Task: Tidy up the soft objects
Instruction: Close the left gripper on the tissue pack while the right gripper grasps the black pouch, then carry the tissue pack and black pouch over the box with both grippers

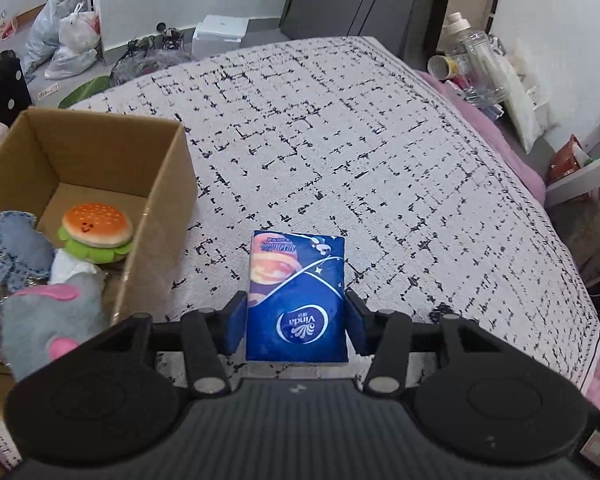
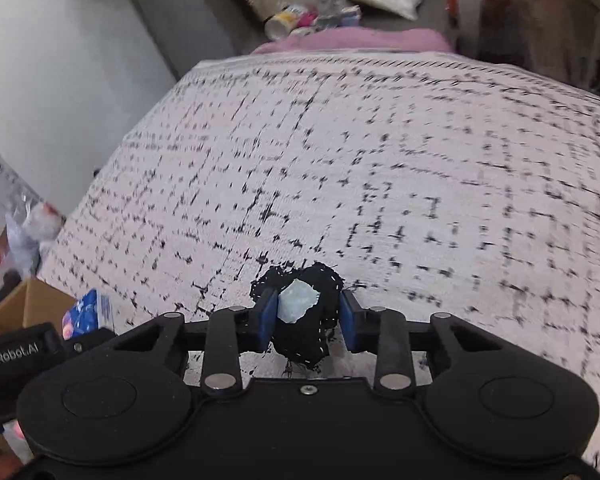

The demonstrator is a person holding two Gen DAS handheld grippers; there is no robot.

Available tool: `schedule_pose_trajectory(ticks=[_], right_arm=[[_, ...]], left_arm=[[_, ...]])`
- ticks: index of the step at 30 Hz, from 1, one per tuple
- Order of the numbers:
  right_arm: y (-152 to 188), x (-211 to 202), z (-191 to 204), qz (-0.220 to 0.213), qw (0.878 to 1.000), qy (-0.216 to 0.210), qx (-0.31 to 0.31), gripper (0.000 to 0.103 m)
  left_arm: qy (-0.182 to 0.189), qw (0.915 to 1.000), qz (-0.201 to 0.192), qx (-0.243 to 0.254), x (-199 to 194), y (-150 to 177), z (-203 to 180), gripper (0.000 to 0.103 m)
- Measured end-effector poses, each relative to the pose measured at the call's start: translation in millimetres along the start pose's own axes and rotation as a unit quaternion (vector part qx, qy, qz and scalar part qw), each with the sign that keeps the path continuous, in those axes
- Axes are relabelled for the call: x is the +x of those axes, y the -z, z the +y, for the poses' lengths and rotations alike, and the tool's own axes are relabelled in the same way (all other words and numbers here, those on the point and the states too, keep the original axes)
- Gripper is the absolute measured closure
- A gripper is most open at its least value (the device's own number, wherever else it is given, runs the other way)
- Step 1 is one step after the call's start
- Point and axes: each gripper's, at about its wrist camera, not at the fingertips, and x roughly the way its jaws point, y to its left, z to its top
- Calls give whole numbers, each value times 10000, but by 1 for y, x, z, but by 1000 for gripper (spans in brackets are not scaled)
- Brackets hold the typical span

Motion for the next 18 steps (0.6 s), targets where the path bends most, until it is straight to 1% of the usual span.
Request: schedule_pose_trajectory(ticks=[2,8,18], right_arm=[[3,-12,-2,-100,9998,-77,144,70],[9,-43,5,-436,9987,-177,189,70],[12,-86,26,-882,9950,-463,31,70]], left_arm=[[23,10000,-30,8,-8,2,1,53],[128,9996,-202,140,-36,6,6,53],[245,9983,-511,96,-79,6,23,53]])
